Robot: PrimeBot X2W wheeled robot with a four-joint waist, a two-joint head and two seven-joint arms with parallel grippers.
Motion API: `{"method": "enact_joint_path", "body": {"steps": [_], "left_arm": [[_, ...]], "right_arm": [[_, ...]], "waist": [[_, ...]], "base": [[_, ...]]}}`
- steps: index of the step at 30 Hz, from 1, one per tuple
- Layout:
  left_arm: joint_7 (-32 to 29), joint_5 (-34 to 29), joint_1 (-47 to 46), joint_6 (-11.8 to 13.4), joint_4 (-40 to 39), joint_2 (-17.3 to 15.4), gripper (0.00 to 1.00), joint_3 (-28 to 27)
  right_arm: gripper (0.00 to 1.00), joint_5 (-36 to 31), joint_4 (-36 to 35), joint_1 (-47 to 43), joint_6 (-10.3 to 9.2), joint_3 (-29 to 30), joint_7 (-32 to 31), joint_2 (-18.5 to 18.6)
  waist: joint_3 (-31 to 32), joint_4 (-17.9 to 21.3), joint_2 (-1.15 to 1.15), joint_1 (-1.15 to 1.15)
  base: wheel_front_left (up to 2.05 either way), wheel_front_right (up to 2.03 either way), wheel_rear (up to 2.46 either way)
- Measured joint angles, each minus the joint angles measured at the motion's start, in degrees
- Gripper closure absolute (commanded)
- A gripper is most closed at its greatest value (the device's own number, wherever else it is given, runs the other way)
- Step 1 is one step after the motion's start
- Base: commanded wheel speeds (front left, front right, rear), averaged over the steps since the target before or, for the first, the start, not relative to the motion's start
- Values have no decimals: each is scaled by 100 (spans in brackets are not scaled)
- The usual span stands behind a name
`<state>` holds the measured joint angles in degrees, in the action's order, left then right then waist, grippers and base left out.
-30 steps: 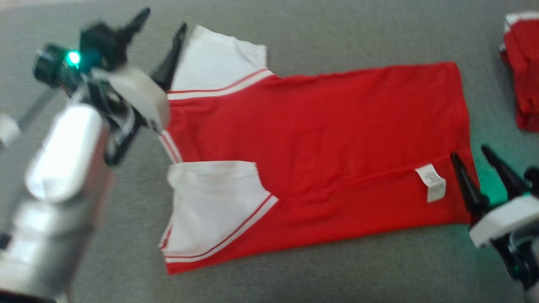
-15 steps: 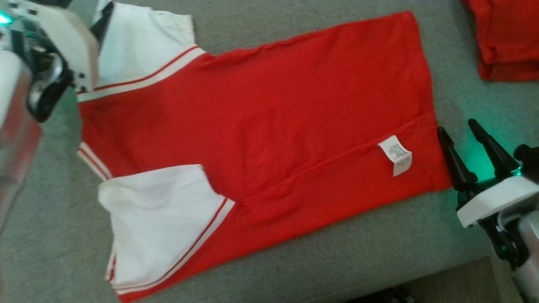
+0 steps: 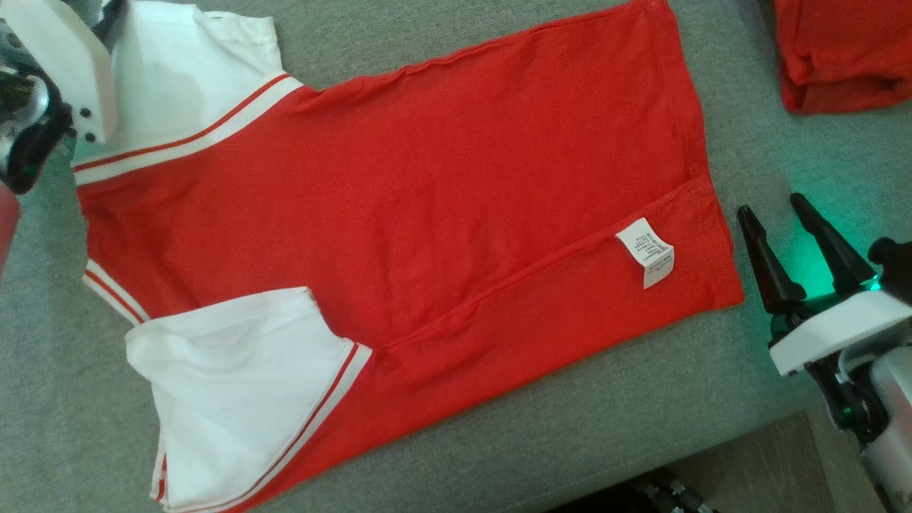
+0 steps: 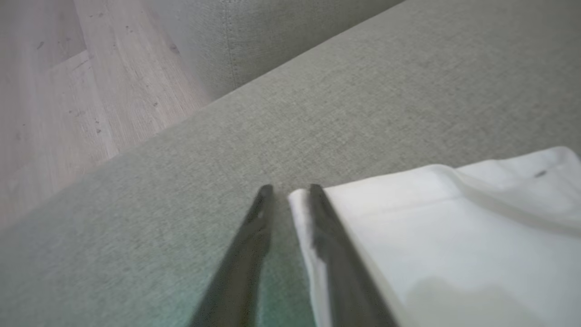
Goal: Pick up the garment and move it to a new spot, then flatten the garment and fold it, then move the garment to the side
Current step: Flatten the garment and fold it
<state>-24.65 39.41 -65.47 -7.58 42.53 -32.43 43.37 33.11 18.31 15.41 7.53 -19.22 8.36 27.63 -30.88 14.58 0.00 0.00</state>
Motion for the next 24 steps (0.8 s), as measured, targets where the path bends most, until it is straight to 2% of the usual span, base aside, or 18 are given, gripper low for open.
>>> {"method": "enact_joint_path", "body": {"steps": [1, 6, 11, 13, 18, 24], "left_arm": [[-2, 44, -8, 0, -22, -12, 100, 68], [-49, 365, -7, 0, -248, -101, 100, 396], [275, 568, -6, 0, -315, -164, 100, 588], [385, 754, -6, -1, -331, -137, 100, 595], [575, 971, -7, 0, -532, -143, 100, 835], [857, 1151, -156, 0, -925, -155, 100, 1190]], "right_arm": [[0, 11, 22, 26, 0, -9, 16, 0], [0, 11, 84, 96, 0, -22, 23, 35], [0, 87, -43, 371, 0, -63, -70, 196], [0, 188, -133, 602, 0, -119, -265, 247], [0, 533, -93, 1392, 0, -523, -1228, 360], [0, 503, 761, 2490, 0, -928, -1760, 385]], "waist": [[-6, 0, 0, 0], [12, -59, 0, 0], [150, -181, 0, 0], [229, -251, 0, -1], [384, -470, 0, -1], [410, -764, 0, -1]], "base": [[0, 0, 0], [0, 0, 0], [0, 0, 0], [0, 0, 0], [0, 0, 0], [0, 0, 0]]}}
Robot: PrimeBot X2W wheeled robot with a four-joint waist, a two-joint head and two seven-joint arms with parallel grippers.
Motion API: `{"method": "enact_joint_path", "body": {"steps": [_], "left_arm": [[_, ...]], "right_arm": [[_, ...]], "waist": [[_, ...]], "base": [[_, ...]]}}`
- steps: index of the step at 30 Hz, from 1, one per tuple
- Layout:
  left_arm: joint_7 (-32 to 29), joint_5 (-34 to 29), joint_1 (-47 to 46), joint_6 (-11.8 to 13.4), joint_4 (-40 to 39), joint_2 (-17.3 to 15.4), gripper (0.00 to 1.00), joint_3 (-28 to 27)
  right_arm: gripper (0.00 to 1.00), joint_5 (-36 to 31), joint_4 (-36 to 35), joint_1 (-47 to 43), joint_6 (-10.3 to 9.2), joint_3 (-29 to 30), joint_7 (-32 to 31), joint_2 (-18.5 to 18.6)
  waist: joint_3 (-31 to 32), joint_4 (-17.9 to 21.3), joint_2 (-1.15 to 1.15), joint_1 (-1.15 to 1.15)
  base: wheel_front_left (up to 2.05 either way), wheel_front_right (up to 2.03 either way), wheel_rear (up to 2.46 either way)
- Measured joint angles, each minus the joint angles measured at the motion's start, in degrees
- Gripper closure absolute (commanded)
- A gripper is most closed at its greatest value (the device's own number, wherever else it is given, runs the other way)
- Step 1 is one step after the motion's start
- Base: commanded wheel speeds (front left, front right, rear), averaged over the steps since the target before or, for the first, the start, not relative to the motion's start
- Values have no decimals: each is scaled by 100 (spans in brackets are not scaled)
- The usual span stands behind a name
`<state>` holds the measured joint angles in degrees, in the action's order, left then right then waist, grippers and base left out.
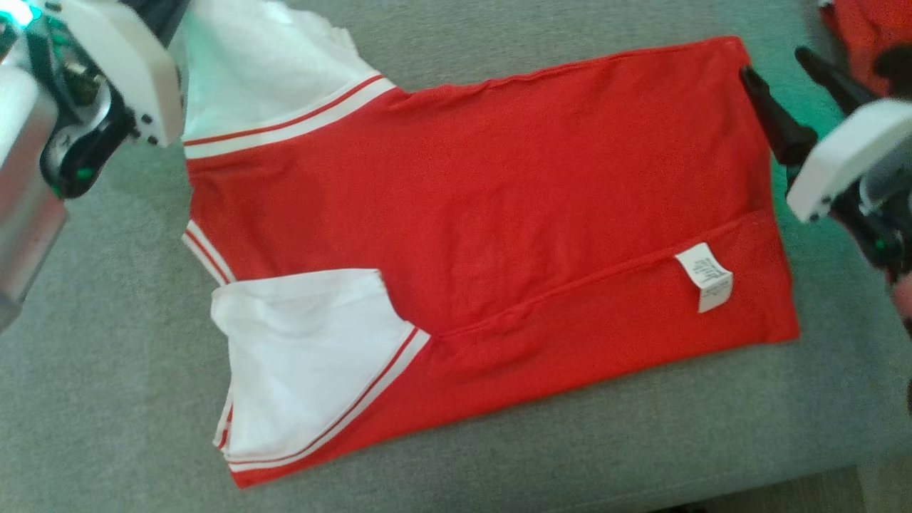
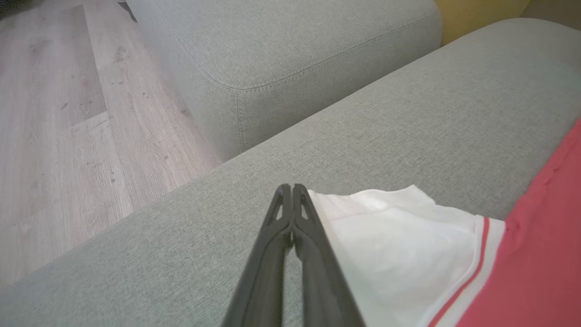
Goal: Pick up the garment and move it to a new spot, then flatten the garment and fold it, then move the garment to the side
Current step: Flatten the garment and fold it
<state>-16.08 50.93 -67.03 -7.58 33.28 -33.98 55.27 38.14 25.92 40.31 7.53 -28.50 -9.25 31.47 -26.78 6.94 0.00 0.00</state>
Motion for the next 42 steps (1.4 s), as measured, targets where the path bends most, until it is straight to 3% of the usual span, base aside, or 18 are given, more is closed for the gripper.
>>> {"method": "enact_joint_path", "body": {"steps": [7, 14, 15, 18, 19, 21, 23, 24, 26, 27, 34, 42], "left_arm": [[110, 123, -298, 0, -261, -58, 100, 391], [281, 300, -497, 0, -298, -90, 100, 714], [299, 323, -524, -1, -297, -93, 100, 768], [344, 376, -560, -1, -287, -105, 100, 867], [356, 405, -561, 0, -281, -110, 100, 915], [364, 452, -562, 0, -260, -115, 100, 991], [414, 505, -579, 0, -242, -119, 100, 1048], [420, 520, -602, 0, -234, -123, 100, 1091], [457, 542, -632, 0, -227, -129, 100, 1141], [522, 564, -688, 0, -222, -136, 100, 1190], [1000, 544, -804, -1, -159, -174, 100, 1415], [2152, 146, -1151, -1, 246, -146, 100, 1449]], "right_arm": [[0, -149, 1109, 869, 0, -657, -288, -10], [2, -122, 1693, 1512, 0, -1374, -230, -15], [7, -89, 1739, 1564, 0, -1469, -226, -15], [42, 7, 1840, 1684, 0, -1750, -185, -16], [47, 54, 1868, 1718, 0, -1828, -185, -16], [47, 135, 1922, 1802, 0, -1995, -185, -3], [58, 257, 1939, 1862, 0, -2154, -185, 21], [58, 315, 1942, 1891, 0, -2230, -185, 30], [95, 356, 1942, 1924, 0, -2305, -182, 52], [100, 432, 1936, 1983, 0, -2455, -125, 81], [100, 625, 2060, 2126, 0, -2824, 327, 167], [100, 1009, 2351, 2420, 0, -2619, 1344, 163]], "waist": [[-120, -205, 0, 1], [-194, -254, 0, 1], [-196, -255, 0, 0], [-195, -256, 0, 1], [-193, -259, 0, 0], [-188, -271, 0, 0], [-186, -287, 0, 0], [-186, -294, 0, 0], [-187, -300, 0, 0], [-191, -314, 0, 0], [-156, -357, 0, 1], [-1, -390, 0, 0]], "base": [[0, 0, 0], [0, 0, 0], [0, 0, 0], [0, 0, 0], [0, 0, 0], [0, 0, 0], [0, 0, 0], [0, 0, 0], [0, 0, 0], [0, 0, 0], [0, 0, 0], [0, 0, 0]]}}
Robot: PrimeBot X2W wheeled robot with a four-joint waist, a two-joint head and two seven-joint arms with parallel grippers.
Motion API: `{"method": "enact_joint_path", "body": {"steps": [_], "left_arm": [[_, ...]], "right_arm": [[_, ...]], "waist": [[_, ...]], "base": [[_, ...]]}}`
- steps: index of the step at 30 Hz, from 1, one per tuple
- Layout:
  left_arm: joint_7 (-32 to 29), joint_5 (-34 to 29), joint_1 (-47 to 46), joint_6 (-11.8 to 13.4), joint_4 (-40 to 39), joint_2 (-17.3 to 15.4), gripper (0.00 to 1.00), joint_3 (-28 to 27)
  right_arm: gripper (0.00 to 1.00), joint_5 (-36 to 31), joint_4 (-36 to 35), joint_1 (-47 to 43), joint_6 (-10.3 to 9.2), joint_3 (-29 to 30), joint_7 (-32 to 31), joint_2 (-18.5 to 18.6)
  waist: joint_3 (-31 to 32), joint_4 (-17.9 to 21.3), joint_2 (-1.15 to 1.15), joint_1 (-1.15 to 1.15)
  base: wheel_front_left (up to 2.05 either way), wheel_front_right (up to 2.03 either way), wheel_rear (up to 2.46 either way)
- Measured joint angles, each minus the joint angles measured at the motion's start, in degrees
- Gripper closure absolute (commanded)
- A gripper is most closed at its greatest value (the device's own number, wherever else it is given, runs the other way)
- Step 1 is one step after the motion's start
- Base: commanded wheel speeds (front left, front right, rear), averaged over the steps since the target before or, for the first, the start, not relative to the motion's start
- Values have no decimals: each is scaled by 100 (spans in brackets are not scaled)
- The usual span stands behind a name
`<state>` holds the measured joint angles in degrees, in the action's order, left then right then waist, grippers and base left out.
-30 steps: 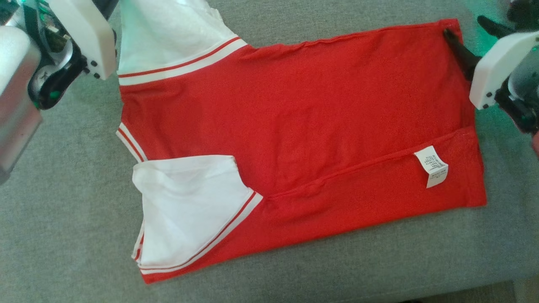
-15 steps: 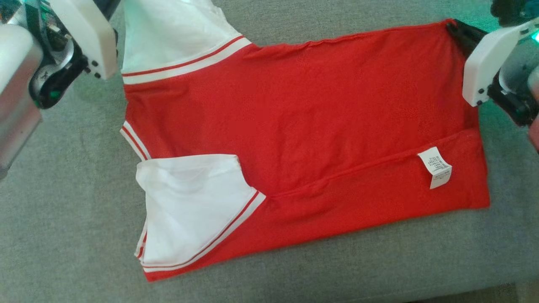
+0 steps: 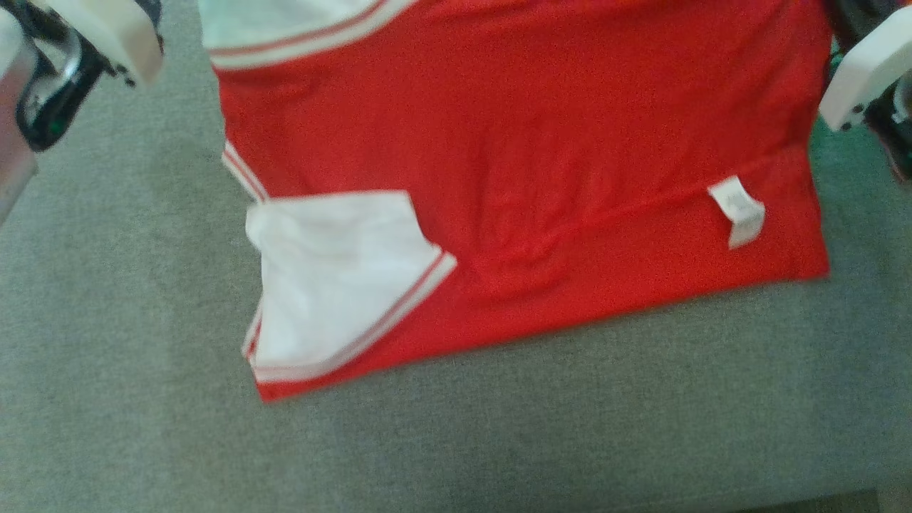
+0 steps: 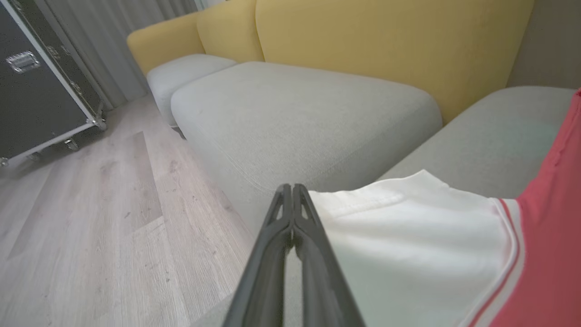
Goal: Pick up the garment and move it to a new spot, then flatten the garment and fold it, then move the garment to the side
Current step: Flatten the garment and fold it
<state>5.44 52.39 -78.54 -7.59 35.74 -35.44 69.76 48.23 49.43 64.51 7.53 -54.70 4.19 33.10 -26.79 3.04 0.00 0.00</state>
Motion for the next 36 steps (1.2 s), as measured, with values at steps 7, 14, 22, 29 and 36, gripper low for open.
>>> {"method": "enact_joint_path", "body": {"steps": [7, 14, 22, 29, 36], "left_arm": [[323, 172, 51, 0, -13, 157, 100, -2], [623, 231, 839, 4, -573, -64, 100, 187], [732, 408, 1956, 437, -1750, -582, 100, 304], [773, 469, 2906, 1023, -2742, -872, 100, 441], [829, 509, 3481, 1470, -3299, -936, 100, 449]], "right_arm": [[100, 302, -35, -13, 0, -103, 345, 94], [100, 627, -146, -756, 0, -214, 549, 338], [100, 828, -275, -1505, 0, -215, 770, 515], [100, 883, -471, -2234, 0, -62, 872, 593], [100, 871, -682, -2758, 0, 266, 953, 713]], "waist": [[262, -93, 0, 0], [676, -264, 0, -1], [1126, -491, 0, -1], [1273, -662, 0, -1], [1280, -691, 0, -1]], "base": [[0, 0, 0], [0, 0, 0], [0, 0, 0], [0, 0, 0], [0, 0, 0]]}}
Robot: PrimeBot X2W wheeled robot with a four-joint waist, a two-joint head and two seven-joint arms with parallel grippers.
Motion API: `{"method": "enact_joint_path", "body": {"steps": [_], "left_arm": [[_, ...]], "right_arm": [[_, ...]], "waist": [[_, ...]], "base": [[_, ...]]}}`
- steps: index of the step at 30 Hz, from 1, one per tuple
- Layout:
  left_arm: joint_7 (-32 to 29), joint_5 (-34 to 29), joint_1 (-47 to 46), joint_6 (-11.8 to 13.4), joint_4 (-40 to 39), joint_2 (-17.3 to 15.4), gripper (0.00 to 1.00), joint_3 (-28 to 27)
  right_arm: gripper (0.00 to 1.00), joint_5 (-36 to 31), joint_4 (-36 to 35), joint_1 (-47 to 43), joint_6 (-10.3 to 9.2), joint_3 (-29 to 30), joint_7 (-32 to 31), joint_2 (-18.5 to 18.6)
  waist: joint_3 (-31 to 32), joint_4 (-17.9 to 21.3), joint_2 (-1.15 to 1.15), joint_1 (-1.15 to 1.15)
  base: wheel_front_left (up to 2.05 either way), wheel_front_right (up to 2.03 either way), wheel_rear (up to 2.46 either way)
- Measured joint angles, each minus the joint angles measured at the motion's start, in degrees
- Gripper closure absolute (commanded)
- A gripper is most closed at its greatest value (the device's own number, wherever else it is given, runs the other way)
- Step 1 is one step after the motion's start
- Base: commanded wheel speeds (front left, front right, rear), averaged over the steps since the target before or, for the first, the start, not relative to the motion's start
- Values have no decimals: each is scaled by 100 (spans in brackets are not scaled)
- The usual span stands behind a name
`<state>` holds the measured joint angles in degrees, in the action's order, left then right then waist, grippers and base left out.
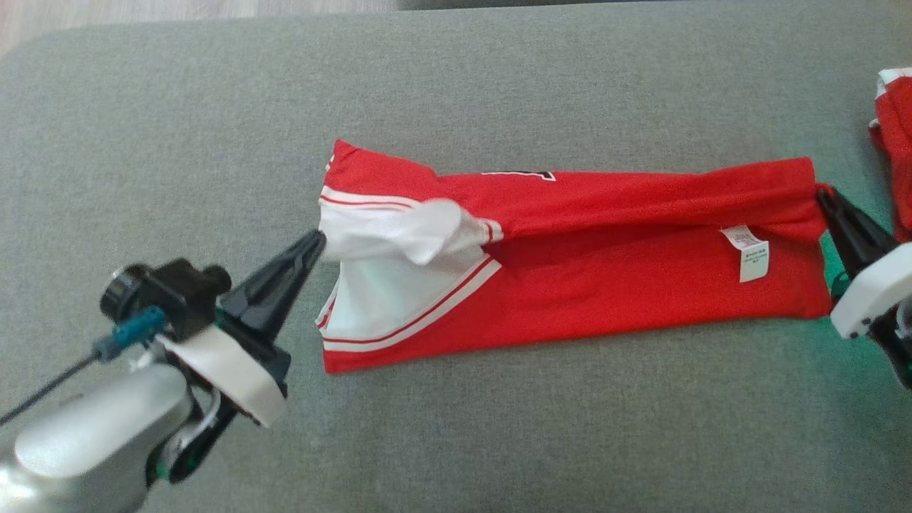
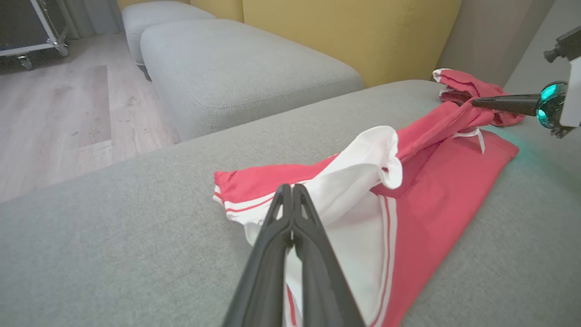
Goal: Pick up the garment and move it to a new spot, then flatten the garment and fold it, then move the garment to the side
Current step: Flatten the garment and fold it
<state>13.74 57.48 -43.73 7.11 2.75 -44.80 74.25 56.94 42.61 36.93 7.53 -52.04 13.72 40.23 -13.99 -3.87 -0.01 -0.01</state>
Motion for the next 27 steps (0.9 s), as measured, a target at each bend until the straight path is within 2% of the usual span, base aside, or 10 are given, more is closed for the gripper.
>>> {"method": "enact_joint_path", "body": {"steps": [2, 3, 4, 5, 6, 7, 11, 15, 22, 27], "left_arm": [[1, 1, 70, 35, -48, 0, 100, -1], [2, 5, 141, 89, -96, 2, 100, -1], [3, 18, 215, 132, -129, 8, 100, -2], [3, 30, 287, 185, -142, 20, 95, -5], [4, 56, 358, 221, -144, 40, 62, -16], [9, 77, 427, 260, -142, 70, 0, -31], [54, 92, 782, 542, -88, 353, 0, -376], [57, -218, 1387, 959, -92, 849, 0, -1350], [71, -1918, 3026, 1719, -178, 1830, 0, -2997], [71, -3125, 3901, 1751, -331, 2499, 0, -3585]], "right_arm": [[100, -3, -20, -69, 0, 46, 0, 0], [96, -3, -35, -138, 0, 87, 0, 0], [57, -3, -41, -195, 0, 119, 0, -2], [0, -3, -41, -252, 0, 177, 0, -9], [0, -3, -38, -297, 0, 237, 0, -13], [0, -3, -36, -342, 0, 315, 1, -22], [0, 9, -77, -589, 0, 680, 21, -129], [0, 104, -216, -1178, 0, 1258, 49, -267], [0, -177, -503, -2214, 0, 2751, 51, -743], [0, -646, -483, -2528, 0, 3610, 51, -1118]], "waist": [[-5, 0, 0, 0], [-14, -2, 0, 0], [-23, -2, 0, 0], [-32, -5, 0, 0], [-40, -10, 0, 0], [-44, -16, 0, 1], [12, -47, 0, 1], [142, -94, 0, 1], [414, -210, 0, 0], [615, -449, 0, 0]], "base": [[0, 0, 0], [0, 0, 0], [0, 0, 0], [0, 0, 0], [0, 0, 0], [0, 0, 0], [0, 0, 0], [0, 0, 0], [0, 0, 0], [0, 0, 0]]}}
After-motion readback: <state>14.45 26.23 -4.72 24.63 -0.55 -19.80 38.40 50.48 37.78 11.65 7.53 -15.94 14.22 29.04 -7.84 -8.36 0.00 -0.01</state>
